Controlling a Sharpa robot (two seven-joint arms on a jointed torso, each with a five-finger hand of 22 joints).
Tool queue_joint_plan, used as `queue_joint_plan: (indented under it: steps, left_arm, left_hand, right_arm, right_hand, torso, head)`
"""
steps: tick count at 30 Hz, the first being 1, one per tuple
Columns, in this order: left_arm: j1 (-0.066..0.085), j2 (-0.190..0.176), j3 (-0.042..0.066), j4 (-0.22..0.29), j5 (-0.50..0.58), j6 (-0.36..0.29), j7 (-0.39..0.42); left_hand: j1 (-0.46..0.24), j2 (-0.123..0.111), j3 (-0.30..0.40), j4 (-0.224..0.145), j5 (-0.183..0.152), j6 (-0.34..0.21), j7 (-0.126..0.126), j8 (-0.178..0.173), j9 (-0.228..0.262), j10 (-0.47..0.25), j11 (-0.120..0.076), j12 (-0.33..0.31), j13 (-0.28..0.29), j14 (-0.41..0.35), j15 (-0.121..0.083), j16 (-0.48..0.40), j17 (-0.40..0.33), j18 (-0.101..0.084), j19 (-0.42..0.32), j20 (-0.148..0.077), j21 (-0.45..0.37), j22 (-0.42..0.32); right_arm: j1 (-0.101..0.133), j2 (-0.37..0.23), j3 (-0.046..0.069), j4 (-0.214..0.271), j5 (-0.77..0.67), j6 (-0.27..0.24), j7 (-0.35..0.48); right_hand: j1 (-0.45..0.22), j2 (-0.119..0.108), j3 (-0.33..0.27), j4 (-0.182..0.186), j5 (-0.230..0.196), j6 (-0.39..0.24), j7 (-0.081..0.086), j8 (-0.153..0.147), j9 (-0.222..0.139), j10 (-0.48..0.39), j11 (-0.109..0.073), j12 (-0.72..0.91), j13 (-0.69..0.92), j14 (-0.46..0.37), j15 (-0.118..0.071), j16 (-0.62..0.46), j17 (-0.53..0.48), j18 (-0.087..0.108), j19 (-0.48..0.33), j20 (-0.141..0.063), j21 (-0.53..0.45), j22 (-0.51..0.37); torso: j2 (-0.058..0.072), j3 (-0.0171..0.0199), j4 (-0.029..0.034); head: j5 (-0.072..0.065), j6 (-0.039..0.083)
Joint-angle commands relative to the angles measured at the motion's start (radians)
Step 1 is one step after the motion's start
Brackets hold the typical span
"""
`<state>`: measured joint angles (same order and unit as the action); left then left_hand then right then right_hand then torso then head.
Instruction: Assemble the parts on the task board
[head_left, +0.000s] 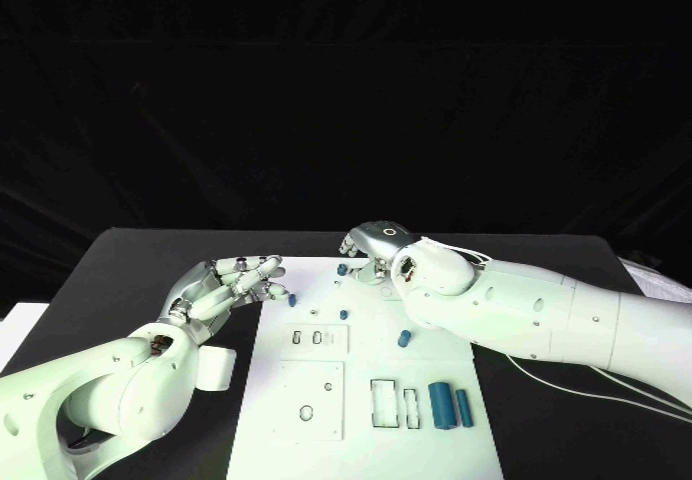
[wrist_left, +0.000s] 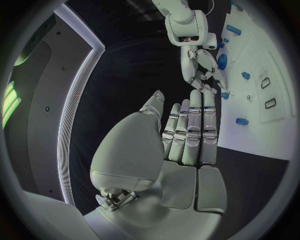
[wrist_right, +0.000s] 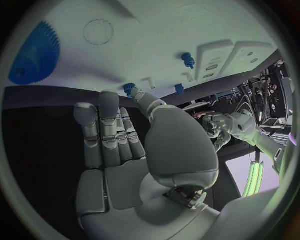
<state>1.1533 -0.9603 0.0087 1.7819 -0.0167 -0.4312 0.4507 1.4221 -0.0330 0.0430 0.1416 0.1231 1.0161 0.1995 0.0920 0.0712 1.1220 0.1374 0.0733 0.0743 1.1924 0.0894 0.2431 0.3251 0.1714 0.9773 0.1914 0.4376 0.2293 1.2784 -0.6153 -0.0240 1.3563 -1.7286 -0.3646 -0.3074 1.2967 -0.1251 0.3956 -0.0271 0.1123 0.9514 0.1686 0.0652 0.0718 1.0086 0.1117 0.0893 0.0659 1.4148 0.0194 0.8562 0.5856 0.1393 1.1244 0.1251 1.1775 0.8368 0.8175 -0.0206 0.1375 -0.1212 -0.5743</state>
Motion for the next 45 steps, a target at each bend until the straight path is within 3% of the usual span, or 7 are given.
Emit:
queue_joint_plan:
  steps: [1,7,11,14,18,24,45]
  left_arm:
    - [0.001,-0.002,0.001,0.001,-0.005,0.019,0.006]
    - [0.001,-0.002,0.001,0.0,-0.005,0.021,0.005]
    - [0.001,0.0,0.001,-0.002,-0.005,0.022,0.005]
    - [0.001,0.001,0.001,-0.004,-0.005,0.024,0.004]
    - [0.001,0.005,0.001,-0.007,-0.005,0.027,0.003]
    - [0.001,0.009,0.0,-0.01,-0.005,0.029,0.003]
    - [0.0,0.015,0.0,-0.018,-0.005,0.03,0.003]
  left_hand:
    - [0.004,0.009,0.001,-0.005,-0.002,0.001,0.006,-0.005,-0.001,-0.001,0.008,-0.003,0.001,-0.007,-0.003,-0.007,0.001,0.007,-0.008,0.001,0.002,0.002]
    - [0.004,0.009,0.001,-0.005,-0.002,0.001,0.006,-0.005,-0.001,-0.001,0.008,-0.003,0.001,-0.007,-0.003,-0.007,0.001,0.007,-0.008,0.001,0.002,0.002]
    - [0.004,0.009,0.001,-0.005,-0.002,0.001,0.006,-0.005,-0.001,-0.001,0.008,-0.003,0.001,-0.007,-0.003,-0.007,0.001,0.007,-0.008,0.001,0.002,0.002]
    - [0.004,0.009,0.001,-0.005,-0.002,0.001,0.006,-0.005,-0.001,-0.001,0.008,-0.003,0.001,-0.007,-0.003,-0.007,0.001,0.007,-0.008,0.001,0.002,0.002]
    - [0.004,0.009,0.001,-0.005,-0.002,0.001,0.006,-0.005,-0.001,-0.001,0.008,-0.003,0.001,-0.007,-0.003,-0.007,0.001,0.007,-0.008,0.001,0.002,0.002]
    - [0.004,0.01,0.001,-0.006,-0.002,0.001,0.006,-0.006,-0.001,-0.002,0.008,-0.004,0.001,-0.008,-0.002,-0.008,0.002,0.007,-0.009,0.001,0.002,0.002]
    - [0.004,0.011,0.001,-0.007,-0.002,0.001,0.006,-0.006,-0.001,-0.002,0.008,-0.004,0.001,-0.009,-0.002,-0.01,0.003,0.007,-0.011,0.002,0.002,0.002]
  right_arm:
    - [0.001,-0.052,0.01,0.058,0.052,-0.047,0.013]
    - [0.008,-0.186,0.033,0.169,0.186,-0.01,0.003]
    - [0.016,-0.251,0.038,0.197,0.26,0.035,-0.012]
    - [0.018,-0.277,0.039,0.199,0.29,0.062,-0.021]
    - [0.02,-0.297,0.04,0.188,0.312,0.095,-0.03]
    - [0.017,-0.286,0.039,0.158,0.317,0.113,-0.033]
    - [-0.013,-0.225,0.037,0.098,0.302,0.153,-0.05]
  right_hand:
    - [0.014,0.001,-0.01,0.005,0.008,0.019,-0.001,0.005,0.003,0.029,-0.003,0.017,0.002,0.013,-0.002,0.019,0.02,0.001,0.019,-0.001,0.016,0.019]
    - [0.01,-0.003,-0.009,0.025,0.05,0.058,-0.011,0.011,0.009,0.225,-0.038,0.105,0.037,0.079,-0.026,0.212,0.25,-0.037,0.15,-0.018,0.136,0.225]
    - [-0.011,-0.043,-0.057,0.037,0.116,0.047,-0.031,0.002,0.004,0.363,-0.067,0.198,0.107,0.103,-0.051,0.332,0.394,-0.059,0.219,-0.042,0.203,0.338]
    - [-0.018,-0.059,-0.114,0.05,0.148,0.03,-0.039,0.002,0.002,0.38,-0.074,0.294,0.206,0.117,-0.059,0.453,0.554,-0.075,0.266,-0.052,0.251,0.422]
    - [0.011,-0.024,-0.241,0.093,0.165,-0.002,-0.03,0.007,0.004,0.317,-0.064,0.816,0.792,0.117,-0.043,0.588,0.742,-0.095,0.314,-0.04,0.307,0.527]
    - [0.03,-0.006,-0.288,0.121,0.166,-0.008,-0.022,0.008,0.006,0.312,-0.056,0.931,0.939,0.12,-0.037,0.611,0.778,-0.098,0.322,-0.032,0.318,0.548]
    - [0.058,0.018,-0.312,0.132,0.166,0.003,-0.021,0.016,0.01,0.359,-0.054,1.074,1.104,0.13,-0.033,0.648,0.845,-0.104,0.341,-0.028,0.333,0.582]
  torso:
    - [-0.003,0.0008,-0.0085]
    - [-0.009,0.0035,-0.0217]
    - [-0.013,0.0054,-0.0309]
    - [-0.015,0.0073,-0.0354]
    - [-0.016,0.0106,-0.0381]
    - [-0.014,0.0094,-0.0349]
    - [-0.014,0.0092,-0.0313]
  head:
    - [-0.001,0.003]
    - [-0.003,0.005]
    - [0.0,0.006]
    - [-0.002,0.007]
    - [-0.002,0.007]
    - [-0.002,0.005]
    - [-0.005,-0.005]
